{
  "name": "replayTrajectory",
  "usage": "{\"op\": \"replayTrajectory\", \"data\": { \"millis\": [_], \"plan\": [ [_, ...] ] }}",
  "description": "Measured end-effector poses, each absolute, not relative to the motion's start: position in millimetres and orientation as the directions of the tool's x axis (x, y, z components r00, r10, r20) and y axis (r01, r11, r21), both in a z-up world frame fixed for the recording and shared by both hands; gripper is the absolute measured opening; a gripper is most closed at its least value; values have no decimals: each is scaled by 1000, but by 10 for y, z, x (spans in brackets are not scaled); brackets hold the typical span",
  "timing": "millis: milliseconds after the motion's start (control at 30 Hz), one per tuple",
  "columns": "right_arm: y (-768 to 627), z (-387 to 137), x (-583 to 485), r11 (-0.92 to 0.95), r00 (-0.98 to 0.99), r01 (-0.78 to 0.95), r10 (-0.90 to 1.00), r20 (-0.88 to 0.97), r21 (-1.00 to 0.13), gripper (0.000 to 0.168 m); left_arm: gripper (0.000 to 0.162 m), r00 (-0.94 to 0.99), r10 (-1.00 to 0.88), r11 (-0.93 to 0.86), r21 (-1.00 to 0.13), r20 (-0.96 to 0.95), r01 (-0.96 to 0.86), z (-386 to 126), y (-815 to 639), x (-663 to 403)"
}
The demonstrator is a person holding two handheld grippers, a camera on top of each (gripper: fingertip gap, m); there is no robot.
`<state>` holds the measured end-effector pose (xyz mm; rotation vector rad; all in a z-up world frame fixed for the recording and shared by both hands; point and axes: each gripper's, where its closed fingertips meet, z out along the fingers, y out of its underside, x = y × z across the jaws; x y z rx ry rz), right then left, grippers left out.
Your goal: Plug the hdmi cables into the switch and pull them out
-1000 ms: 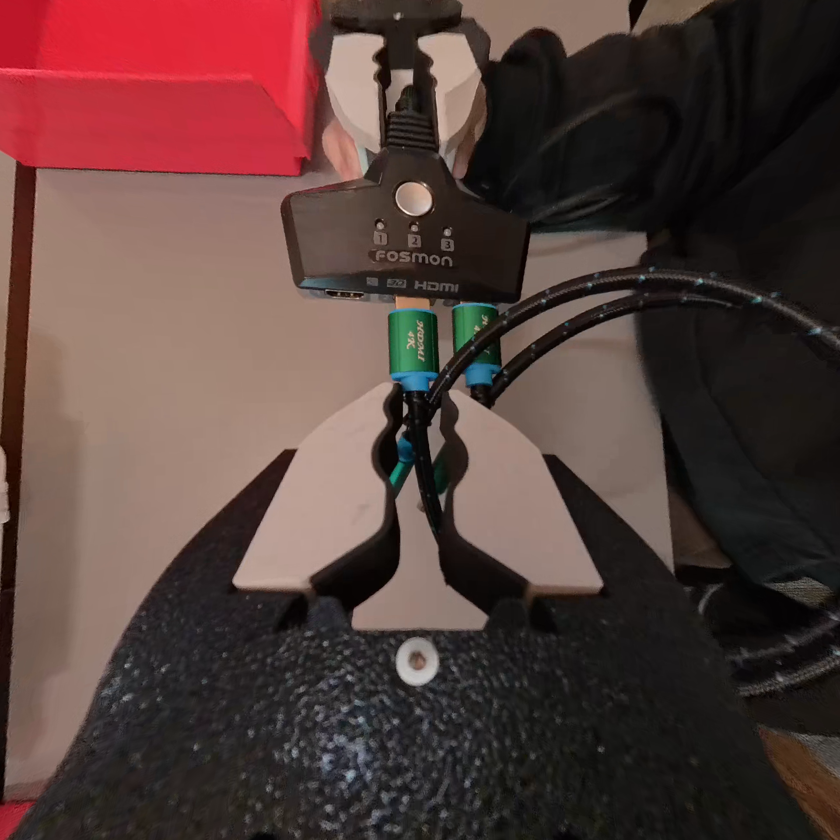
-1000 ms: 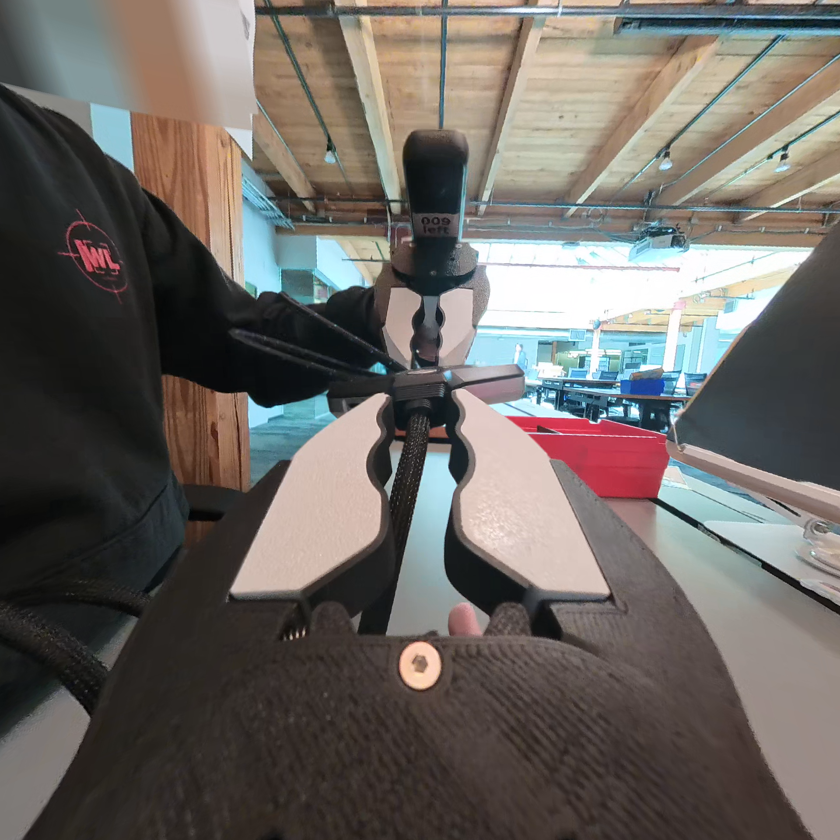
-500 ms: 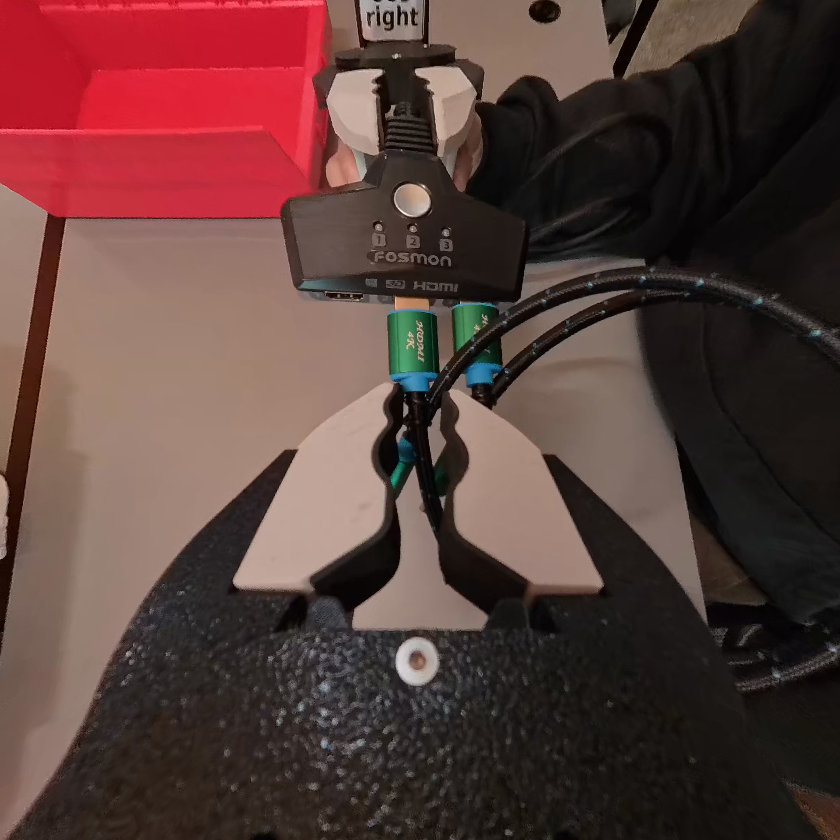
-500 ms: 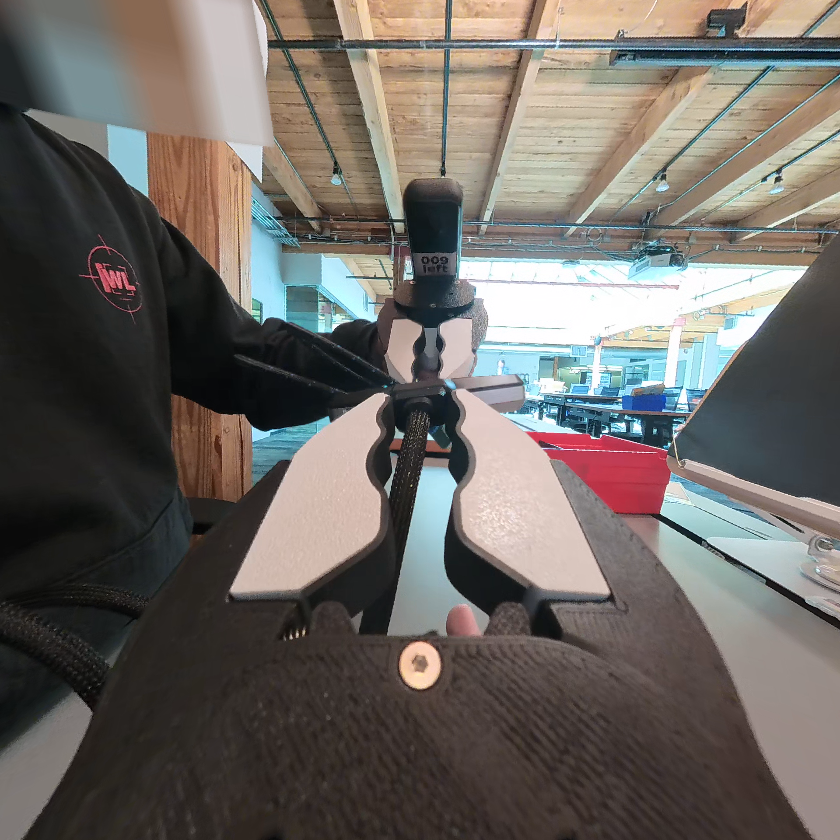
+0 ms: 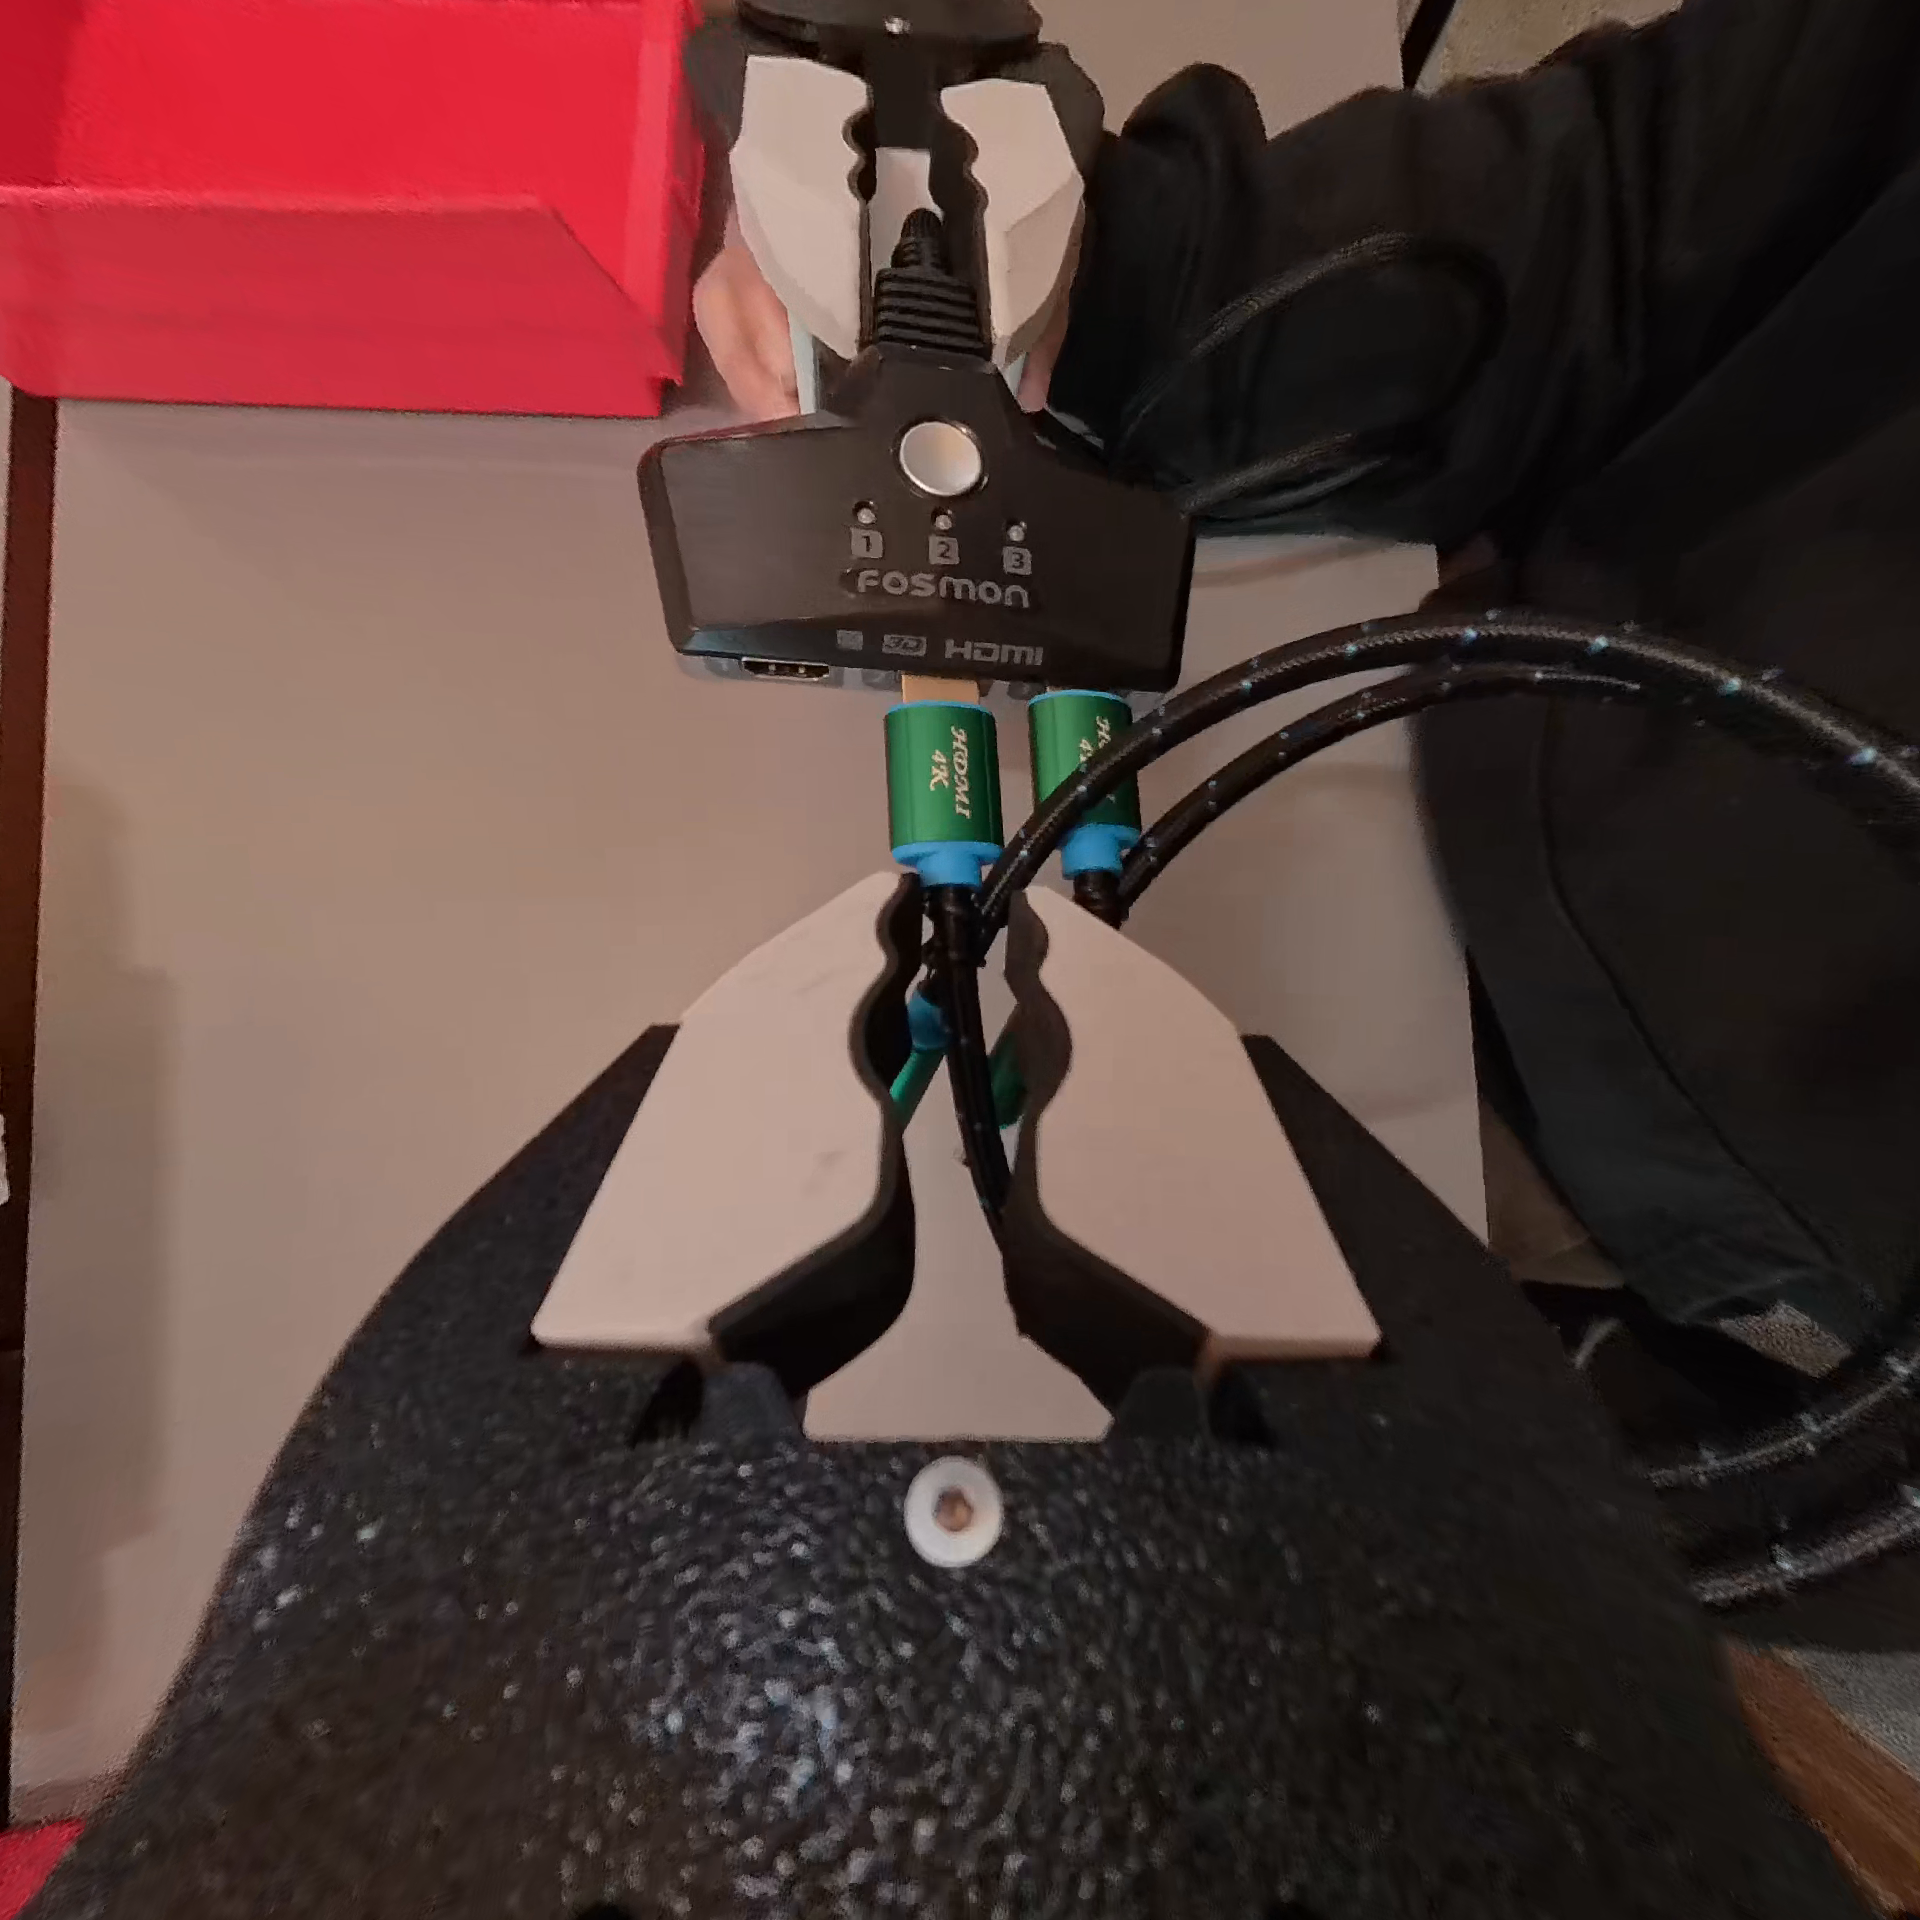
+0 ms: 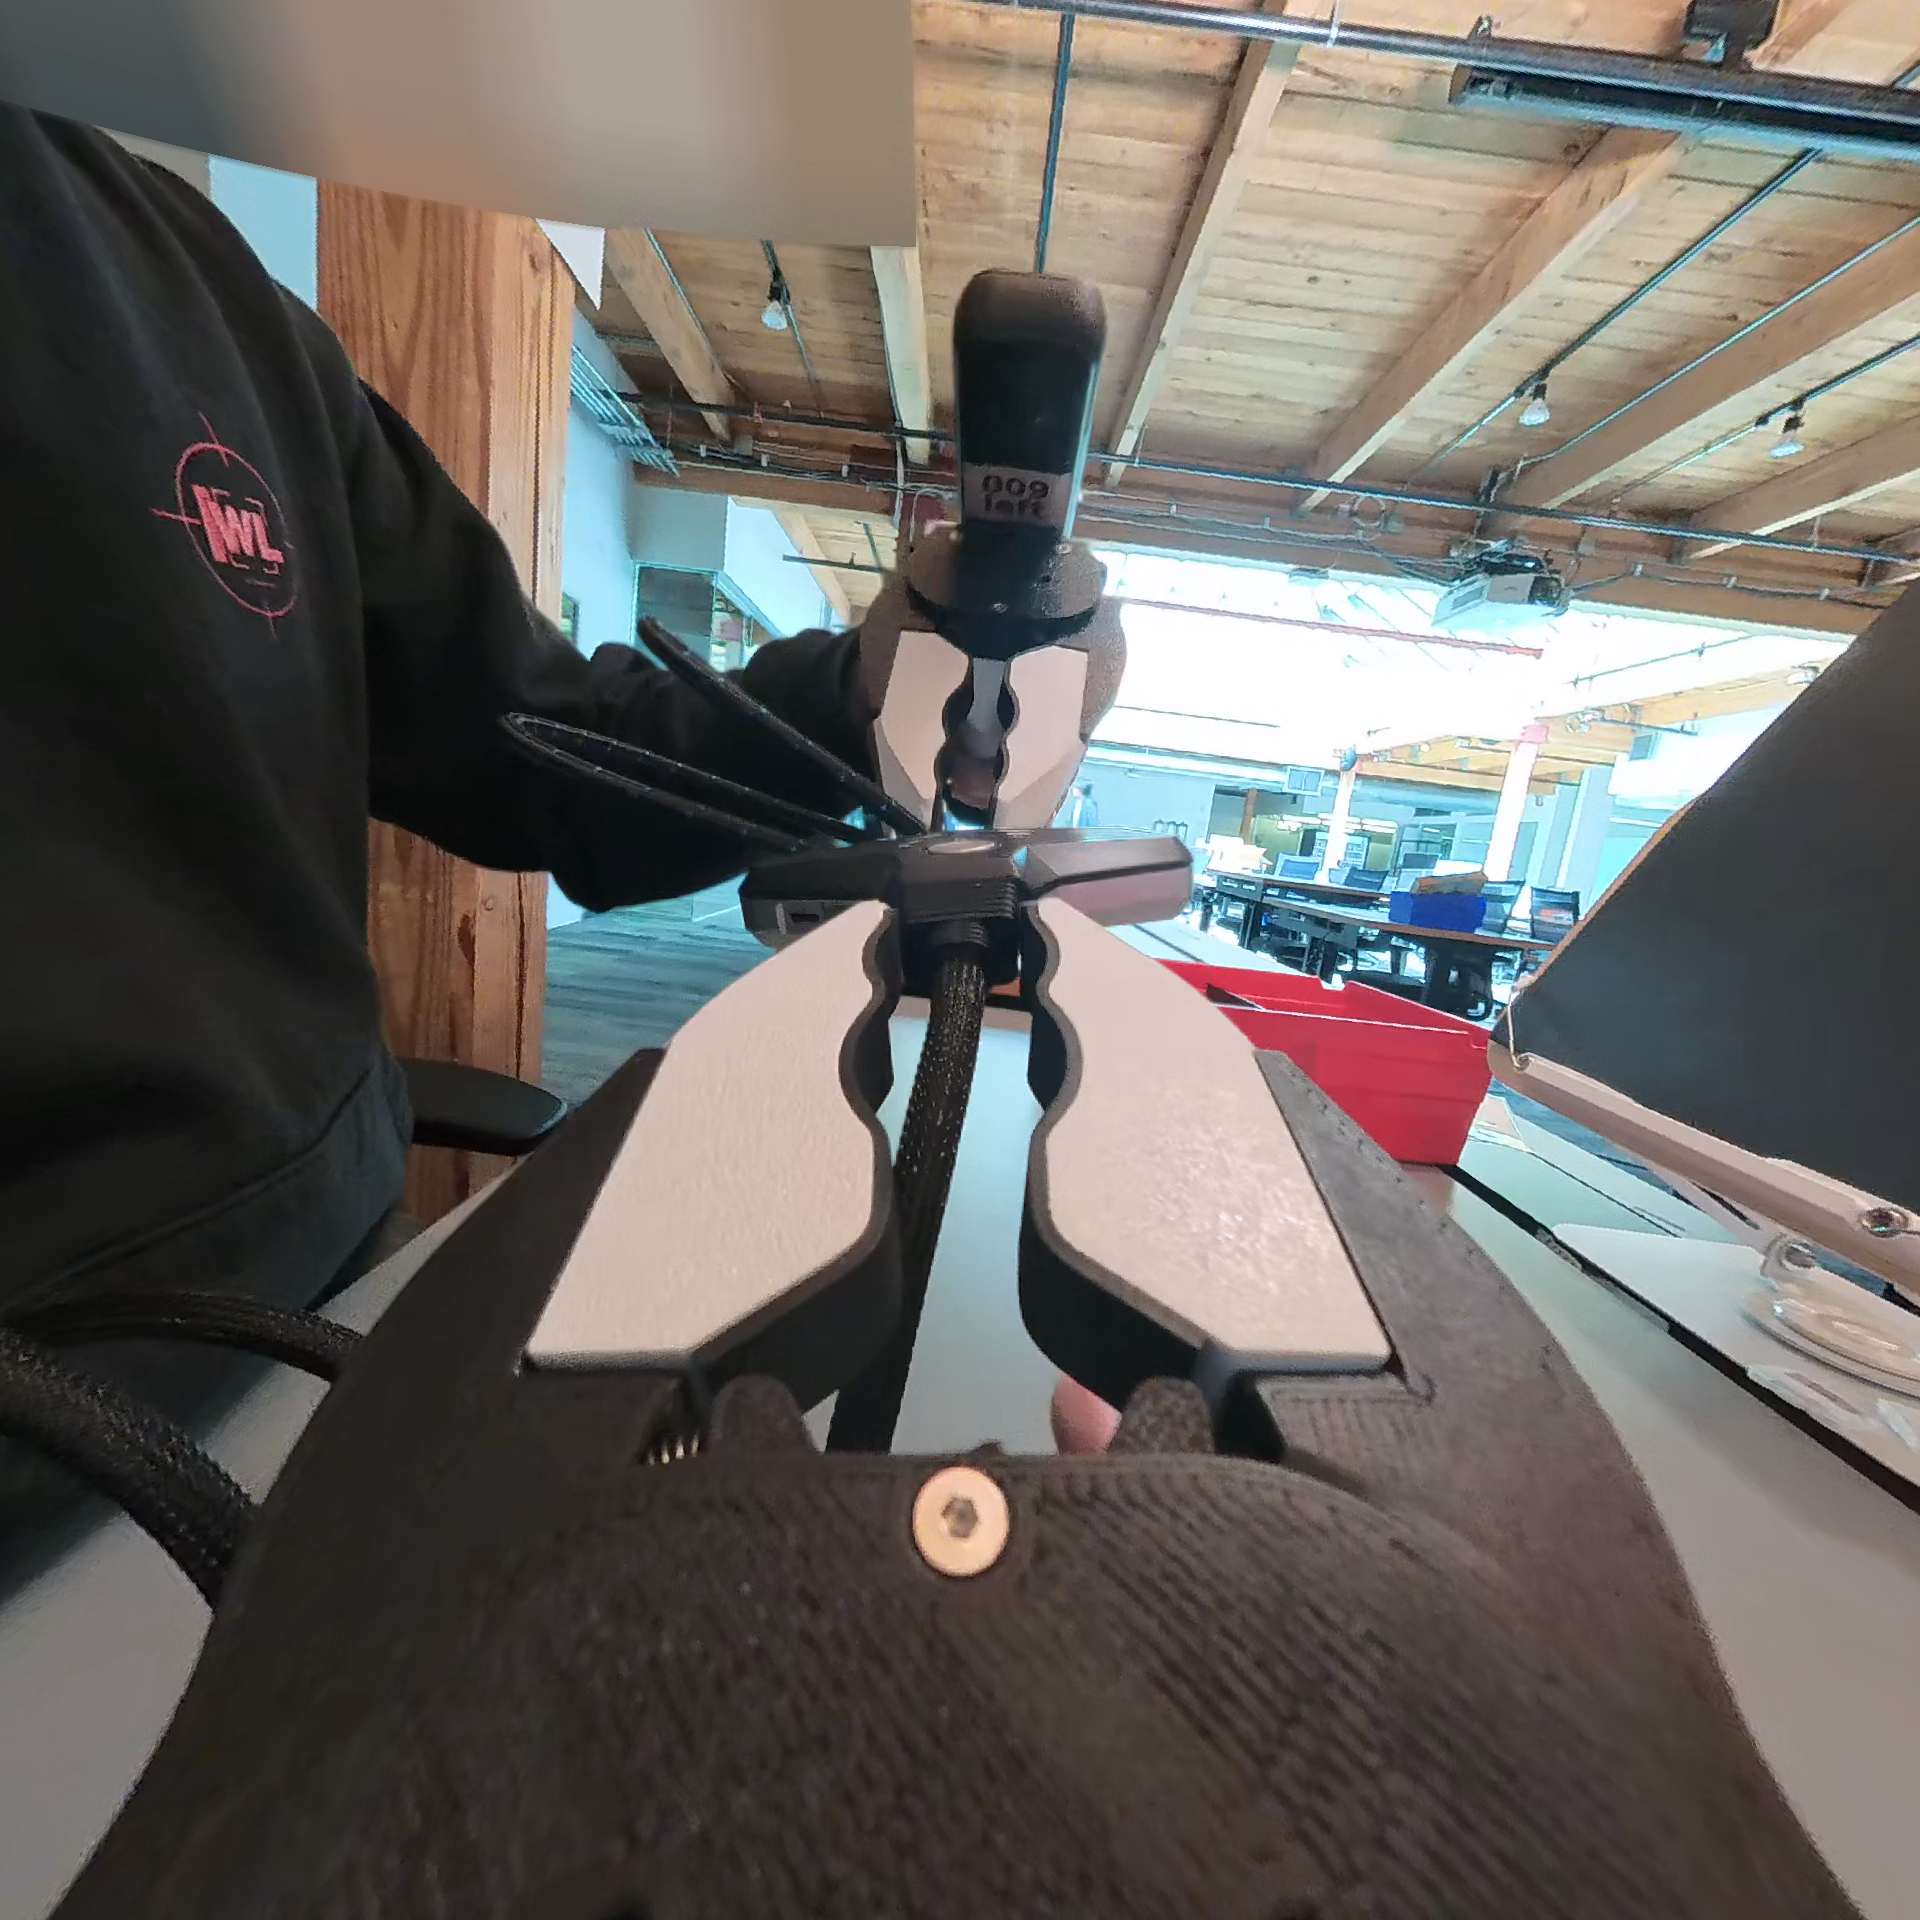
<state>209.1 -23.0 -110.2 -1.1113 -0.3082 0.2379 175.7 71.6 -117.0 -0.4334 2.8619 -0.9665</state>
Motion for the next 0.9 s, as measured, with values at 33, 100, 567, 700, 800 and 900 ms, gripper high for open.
{"op": "replayTrajectory", "data": {
  "millis": [33,100,567,700,800,900],
  "plan": [
    [-232,-1110,2087,421,933,-25,337,130,-907,22,14,-957,-289,769,-594,3,-234,-1172,716,1762],
    [-242,-1106,2092,421,934,-28,335,127,-906,26,14,-961,-278,780,-585,-2,-224,-1173,709,1765],
    [-208,-1109,2066,413,933,12,322,159,-911,22,14,-944,-320,731,-612,80,-300,-1213,723,1764],
    [-233,-1071,2138,450,939,-60,327,102,-891,22,14,-944,-329,715,-644,33,-272,-1129,682,1820],
    [-249,-1040,2186,483,943,-106,327,67,-869,22,14,-941,-338,673,-696,12,-251,-993,634,1857],
    [-235,-1066,2181,467,943,-92,323,73,-880,22,14,-941,-338,705,-665,-11,-245,-1022,653,1866]
  ]
}}
